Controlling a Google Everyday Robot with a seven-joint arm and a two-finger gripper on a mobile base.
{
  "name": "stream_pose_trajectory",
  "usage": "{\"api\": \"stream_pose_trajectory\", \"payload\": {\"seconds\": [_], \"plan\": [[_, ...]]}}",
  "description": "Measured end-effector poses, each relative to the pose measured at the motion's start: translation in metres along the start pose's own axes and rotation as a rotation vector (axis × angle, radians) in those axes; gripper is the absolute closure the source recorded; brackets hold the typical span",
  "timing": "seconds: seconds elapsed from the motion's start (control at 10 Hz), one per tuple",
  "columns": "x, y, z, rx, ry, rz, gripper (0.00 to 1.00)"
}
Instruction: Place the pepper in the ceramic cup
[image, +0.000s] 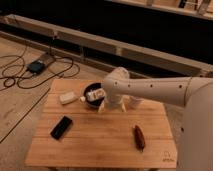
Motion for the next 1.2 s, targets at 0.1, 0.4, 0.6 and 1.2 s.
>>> {"api": "stream_pose_trajectory", "payload": {"seconds": [0.1,0.4,0.6,1.2], "plan": [[-0.001,0.013,0.003,-0.002,-0.001,0.007,0.2],[-0.01,0.051,0.013,-0.005,-0.01,0.039,0.2],[-0.024,0.072,0.023,-0.002,-0.021,0.058,0.2],[-0.073,0.108,0.055,0.02,-0.045,0.134,0.2]]}}
